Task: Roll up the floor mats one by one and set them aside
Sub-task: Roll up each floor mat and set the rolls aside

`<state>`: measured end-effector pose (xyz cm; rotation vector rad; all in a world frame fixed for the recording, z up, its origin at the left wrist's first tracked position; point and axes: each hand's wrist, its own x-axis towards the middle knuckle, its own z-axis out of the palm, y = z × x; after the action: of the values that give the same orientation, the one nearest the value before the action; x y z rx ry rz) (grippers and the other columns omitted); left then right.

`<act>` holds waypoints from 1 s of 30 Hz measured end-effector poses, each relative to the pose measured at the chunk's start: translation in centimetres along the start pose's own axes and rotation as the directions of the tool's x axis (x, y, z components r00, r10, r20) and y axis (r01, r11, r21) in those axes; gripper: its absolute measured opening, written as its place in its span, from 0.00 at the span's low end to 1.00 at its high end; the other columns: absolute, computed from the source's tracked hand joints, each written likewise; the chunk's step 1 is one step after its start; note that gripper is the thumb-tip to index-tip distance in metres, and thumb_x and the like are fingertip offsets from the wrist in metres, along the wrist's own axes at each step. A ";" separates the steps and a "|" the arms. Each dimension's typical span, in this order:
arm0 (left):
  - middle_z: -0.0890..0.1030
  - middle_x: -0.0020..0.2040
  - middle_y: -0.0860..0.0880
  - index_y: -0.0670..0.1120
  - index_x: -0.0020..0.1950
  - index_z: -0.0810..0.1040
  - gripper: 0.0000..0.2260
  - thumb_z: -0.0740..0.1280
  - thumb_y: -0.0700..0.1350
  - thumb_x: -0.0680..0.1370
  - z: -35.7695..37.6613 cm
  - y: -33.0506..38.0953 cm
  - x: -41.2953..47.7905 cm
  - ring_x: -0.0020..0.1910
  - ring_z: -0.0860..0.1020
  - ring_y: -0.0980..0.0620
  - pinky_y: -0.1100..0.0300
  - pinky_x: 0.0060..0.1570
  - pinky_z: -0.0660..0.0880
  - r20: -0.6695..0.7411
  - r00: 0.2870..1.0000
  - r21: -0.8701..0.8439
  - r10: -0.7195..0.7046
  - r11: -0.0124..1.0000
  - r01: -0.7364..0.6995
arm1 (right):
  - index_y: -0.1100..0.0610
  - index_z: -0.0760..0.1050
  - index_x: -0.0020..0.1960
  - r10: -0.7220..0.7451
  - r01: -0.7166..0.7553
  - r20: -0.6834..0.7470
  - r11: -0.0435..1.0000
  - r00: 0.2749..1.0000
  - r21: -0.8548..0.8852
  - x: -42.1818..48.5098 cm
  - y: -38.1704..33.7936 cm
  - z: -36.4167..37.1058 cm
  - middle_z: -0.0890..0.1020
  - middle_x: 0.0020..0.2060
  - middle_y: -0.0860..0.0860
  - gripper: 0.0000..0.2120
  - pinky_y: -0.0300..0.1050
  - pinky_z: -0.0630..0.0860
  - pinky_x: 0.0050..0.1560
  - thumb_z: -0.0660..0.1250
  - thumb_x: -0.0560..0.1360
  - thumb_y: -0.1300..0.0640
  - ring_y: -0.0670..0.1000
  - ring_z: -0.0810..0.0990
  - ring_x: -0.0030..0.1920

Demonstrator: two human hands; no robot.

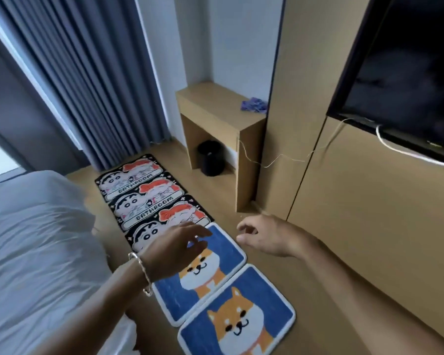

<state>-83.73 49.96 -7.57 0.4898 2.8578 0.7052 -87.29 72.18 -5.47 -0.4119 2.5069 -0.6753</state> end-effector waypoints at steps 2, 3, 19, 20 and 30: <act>0.78 0.58 0.55 0.52 0.62 0.76 0.13 0.63 0.47 0.79 -0.6 -0.8 1.9 0.51 0.77 0.61 0.63 0.52 0.76 0.043 0.999 0.008 0.026 1.000 -0.027 | 0.50 0.72 0.67 0.035 -0.035 -0.026 0.999 0.999 0.021 0.9 0.0 -0.5 0.77 0.62 0.49 0.20 0.46 0.73 0.60 0.62 0.78 0.46 0.48 0.76 0.59; 0.78 0.58 0.54 0.52 0.62 0.76 0.12 0.63 0.47 0.79 -0.9 -1.5 3.4 0.51 0.77 0.60 0.61 0.52 0.76 0.074 0.996 0.016 0.053 0.998 -0.054 | 0.50 0.71 0.68 0.078 -0.075 -0.056 0.995 0.995 0.060 1.4 0.0 -0.8 0.77 0.62 0.48 0.20 0.44 0.73 0.59 0.61 0.78 0.46 0.48 0.76 0.59; 0.77 0.59 0.52 0.54 0.63 0.75 0.13 0.62 0.46 0.79 7.0 -6.2 16.7 0.56 0.76 0.53 0.60 0.54 0.72 0.569 0.688 0.014 0.451 0.831 -0.556 | 0.53 0.67 0.71 0.682 -0.498 -0.080 0.604 0.727 0.622 2.3 4.7 12.4 0.72 0.69 0.51 0.21 0.43 0.70 0.61 0.59 0.80 0.47 0.50 0.73 0.65; 0.77 0.59 0.51 0.53 0.64 0.75 0.14 0.62 0.45 0.79 8.3 -6.0 17.1 0.57 0.76 0.50 0.60 0.54 0.71 0.581 0.662 0.015 0.473 0.807 -0.590 | 0.53 0.67 0.71 0.703 -0.513 -0.066 0.577 0.708 0.636 1.9 5.3 13.6 0.71 0.69 0.51 0.21 0.43 0.70 0.60 0.58 0.81 0.47 0.50 0.73 0.65; 0.71 0.66 0.49 0.55 0.73 0.63 0.21 0.59 0.47 0.79 30.4 -11.4 15.5 0.66 0.69 0.47 0.53 0.62 0.67 0.757 0.524 0.113 0.390 0.712 -0.693 | 0.55 0.64 0.72 0.853 -0.650 0.047 0.359 0.520 0.670 3.3 14.8 32.5 0.72 0.67 0.53 0.22 0.47 0.72 0.59 0.58 0.80 0.52 0.54 0.74 0.62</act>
<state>-94.49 58.73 -40.82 1.4433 2.0530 -0.0820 -74.63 70.74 -39.01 1.1761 2.1407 -1.1199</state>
